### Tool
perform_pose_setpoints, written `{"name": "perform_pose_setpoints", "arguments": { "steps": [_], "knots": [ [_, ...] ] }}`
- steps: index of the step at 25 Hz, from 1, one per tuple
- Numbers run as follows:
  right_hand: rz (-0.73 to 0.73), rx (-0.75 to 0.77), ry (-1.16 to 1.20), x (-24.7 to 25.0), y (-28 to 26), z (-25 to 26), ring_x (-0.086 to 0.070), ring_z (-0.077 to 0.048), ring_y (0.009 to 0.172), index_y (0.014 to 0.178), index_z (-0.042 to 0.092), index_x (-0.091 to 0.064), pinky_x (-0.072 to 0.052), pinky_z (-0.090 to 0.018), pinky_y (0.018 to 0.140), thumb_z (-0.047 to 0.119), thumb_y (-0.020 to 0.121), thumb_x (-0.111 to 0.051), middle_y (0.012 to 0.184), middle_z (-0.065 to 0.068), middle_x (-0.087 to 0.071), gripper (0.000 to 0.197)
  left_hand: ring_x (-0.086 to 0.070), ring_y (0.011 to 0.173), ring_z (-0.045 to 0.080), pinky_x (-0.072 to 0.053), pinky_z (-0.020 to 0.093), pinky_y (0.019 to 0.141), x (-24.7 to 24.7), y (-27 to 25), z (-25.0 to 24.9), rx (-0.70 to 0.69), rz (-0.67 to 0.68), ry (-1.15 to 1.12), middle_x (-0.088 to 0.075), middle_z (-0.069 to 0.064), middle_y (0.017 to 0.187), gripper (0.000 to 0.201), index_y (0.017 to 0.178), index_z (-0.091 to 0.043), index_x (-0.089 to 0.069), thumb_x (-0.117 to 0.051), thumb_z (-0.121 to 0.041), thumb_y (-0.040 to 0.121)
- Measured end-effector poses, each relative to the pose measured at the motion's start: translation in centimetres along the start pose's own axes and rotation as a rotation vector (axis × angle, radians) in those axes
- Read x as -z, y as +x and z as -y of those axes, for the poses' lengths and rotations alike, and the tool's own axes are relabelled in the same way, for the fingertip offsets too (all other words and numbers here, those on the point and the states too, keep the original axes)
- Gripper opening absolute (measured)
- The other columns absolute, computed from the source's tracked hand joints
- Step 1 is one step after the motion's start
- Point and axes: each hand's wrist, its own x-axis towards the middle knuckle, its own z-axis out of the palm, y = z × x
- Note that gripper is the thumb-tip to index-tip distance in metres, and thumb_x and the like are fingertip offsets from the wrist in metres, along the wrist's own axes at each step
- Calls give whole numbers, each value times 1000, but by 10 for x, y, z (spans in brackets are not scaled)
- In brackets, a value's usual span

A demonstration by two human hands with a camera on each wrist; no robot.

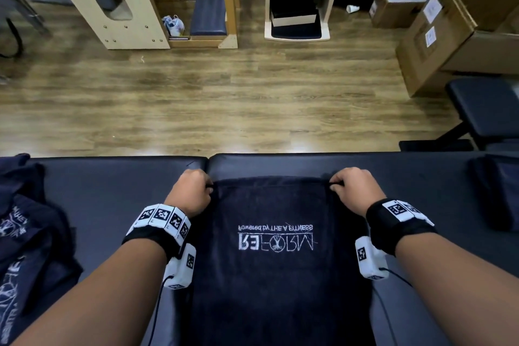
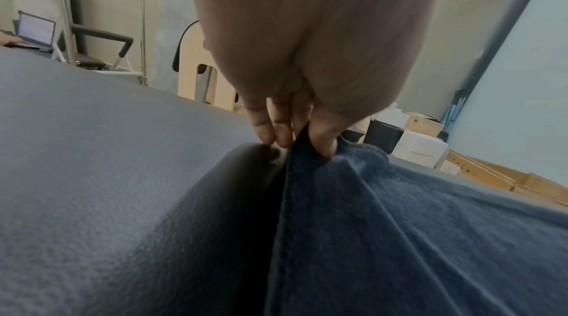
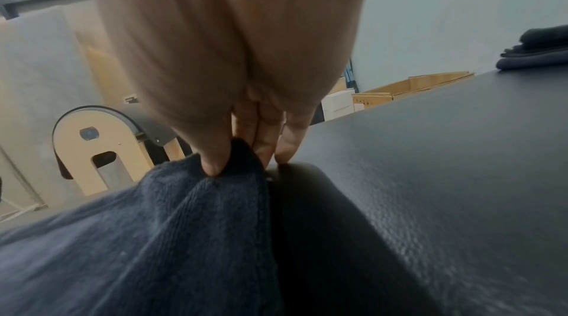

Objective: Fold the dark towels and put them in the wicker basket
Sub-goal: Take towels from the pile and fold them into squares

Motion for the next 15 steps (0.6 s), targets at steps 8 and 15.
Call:
{"name": "perform_pose_setpoints", "arguments": {
  "steps": [8,15],
  "knots": [
    [-85,71,16,68,-31,14,-68,-33,101,97,9,-77,-44,-28,78,15,94,-63,99,-12,-77,16,-63,77,22,-48,32,75,77,-30,-4,-9,-83,-289,-68,9,76,14,73,-6,-72,-69,-4,86],
    [-605,231,84,188,-107,65,-65,-35,98,99,4,-76,-45,-34,84,12,93,-65,99,-16,-74,15,-55,62,5,-44,19,66,206,-104,-50,-186,-482,-710,-64,2,63,14,74,-1,-69,-66,5,85]
  ]
}}
